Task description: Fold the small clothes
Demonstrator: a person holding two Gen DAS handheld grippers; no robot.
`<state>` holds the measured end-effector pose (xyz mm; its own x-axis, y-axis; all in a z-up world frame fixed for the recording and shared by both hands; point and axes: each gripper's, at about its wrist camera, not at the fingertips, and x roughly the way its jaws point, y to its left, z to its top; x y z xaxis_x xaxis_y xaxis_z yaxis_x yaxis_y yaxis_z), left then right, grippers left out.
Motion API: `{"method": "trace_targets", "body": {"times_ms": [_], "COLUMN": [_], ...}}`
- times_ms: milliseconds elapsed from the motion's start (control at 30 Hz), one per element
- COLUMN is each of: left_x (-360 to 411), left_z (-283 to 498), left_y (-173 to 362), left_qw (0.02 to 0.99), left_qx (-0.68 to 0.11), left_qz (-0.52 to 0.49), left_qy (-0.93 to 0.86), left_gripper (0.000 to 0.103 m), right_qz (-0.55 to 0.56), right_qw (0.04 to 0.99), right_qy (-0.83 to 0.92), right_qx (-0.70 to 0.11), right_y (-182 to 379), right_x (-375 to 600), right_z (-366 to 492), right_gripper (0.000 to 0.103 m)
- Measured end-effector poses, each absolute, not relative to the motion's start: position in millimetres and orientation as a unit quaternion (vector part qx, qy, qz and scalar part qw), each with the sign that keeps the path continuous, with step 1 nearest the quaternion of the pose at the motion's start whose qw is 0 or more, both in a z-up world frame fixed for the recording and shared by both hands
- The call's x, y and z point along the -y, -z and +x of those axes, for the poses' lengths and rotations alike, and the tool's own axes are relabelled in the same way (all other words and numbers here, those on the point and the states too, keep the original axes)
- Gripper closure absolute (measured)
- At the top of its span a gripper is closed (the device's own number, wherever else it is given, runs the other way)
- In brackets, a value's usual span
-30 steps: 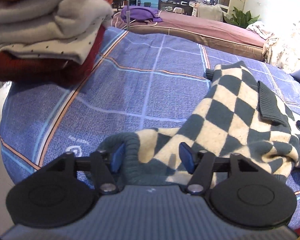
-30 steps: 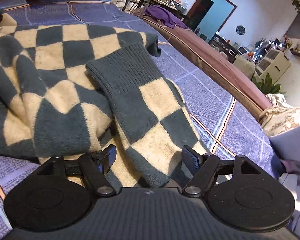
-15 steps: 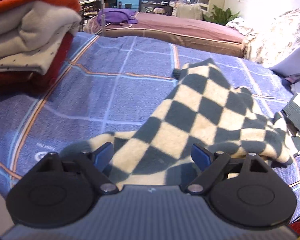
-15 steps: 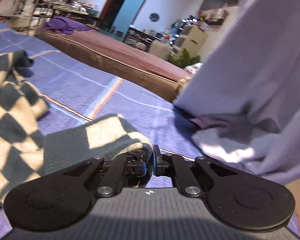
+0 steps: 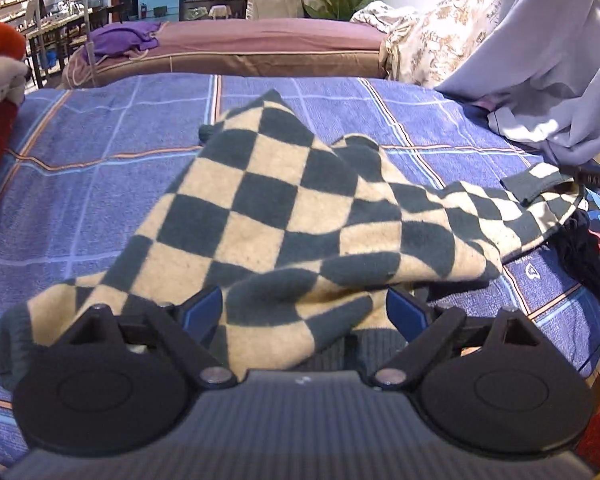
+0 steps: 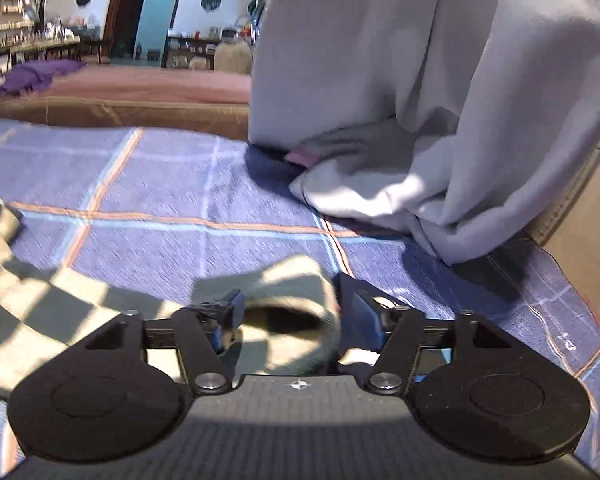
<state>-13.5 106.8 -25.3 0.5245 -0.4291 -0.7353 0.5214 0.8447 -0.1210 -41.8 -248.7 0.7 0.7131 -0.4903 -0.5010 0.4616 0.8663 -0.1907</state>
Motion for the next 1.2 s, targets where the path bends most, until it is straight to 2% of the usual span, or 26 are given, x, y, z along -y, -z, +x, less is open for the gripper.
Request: {"method": "trace_targets", "body": {"times_ms": [100, 200, 333, 433, 500, 600, 633, 667, 700, 733, 1033, 1200], "left_x": [-108.6, -112.0, -122.7, -136.4, -143.7, -148.6, -149.3, -149.4, -148.3, -146.8, -129.4, -116.3], "left_z": [-10.6, -10.2, -15.2, -18.3, -19.2, -18.8, -18.1, -17.2, -15.9, -14.4, -5.6, -0.8], "left_y": [32.5, 37.2, 36.7, 35.6, 36.8, 40.3, 41.4, 42.4, 43.4, 43.8, 39.8, 34.3], "left_qw": [0.868, 0.863, 0.864, 0.866, 0.866, 0.864, 0.863, 0.862, 0.861, 0.861, 0.857, 0.854], "left_qx": [-0.417, -0.43, -0.432, -0.437, -0.441, -0.447, -0.449, -0.451, -0.451, -0.452, -0.448, -0.443], "left_qz": [0.056, 0.055, 0.053, 0.032, 0.021, 0.017, 0.017, 0.017, 0.018, 0.019, 0.024, 0.026], "left_qy": [0.264, 0.258, 0.252, 0.242, 0.237, 0.231, 0.231, 0.232, 0.232, 0.233, 0.254, 0.271], "left_gripper": [0.01, 0.01, 0.009, 0.007, 0.006, 0.006, 0.006, 0.006, 0.006, 0.006, 0.005, 0.005], "right_qz": [0.007, 0.015, -0.044, -0.079, -0.09, -0.1, -0.098, -0.109, -0.117, -0.117, -0.113, -0.109], "right_qw": [0.959, 0.963, 0.944, 0.922, 0.9, 0.87, 0.863, 0.861, 0.861, 0.862, 0.92, 0.916], "right_qy": [0.143, -0.017, -0.131, -0.179, -0.212, -0.262, -0.278, -0.276, -0.27, -0.266, -0.107, 0.008], "right_qx": [-0.245, -0.268, -0.301, -0.333, -0.37, -0.405, -0.41, -0.412, -0.416, -0.416, -0.359, -0.387], "right_y": [-12.5, -6.0, 13.9, 28.0, 39.7, 49.9, 50.2, 48.4, 45.7, 42.8, -20.5, -15.6], "right_x": [217.4, 183.3, 133.3, 109.9, 102.1, 89.4, 86.5, 83.9, 83.1, 84.0, 167.5, 246.2], "right_z": [-19.9, 29.3, 102.0, 149.9, 174.3, 182.0, 177.7, 173.2, 167.4, 161.5, 81.4, 63.2], "right_gripper": [0.0, 0.0, 0.001, 0.016, 0.018, 0.034, 0.048, 0.066, 0.072, 0.085, 0.09, 0.096]}}
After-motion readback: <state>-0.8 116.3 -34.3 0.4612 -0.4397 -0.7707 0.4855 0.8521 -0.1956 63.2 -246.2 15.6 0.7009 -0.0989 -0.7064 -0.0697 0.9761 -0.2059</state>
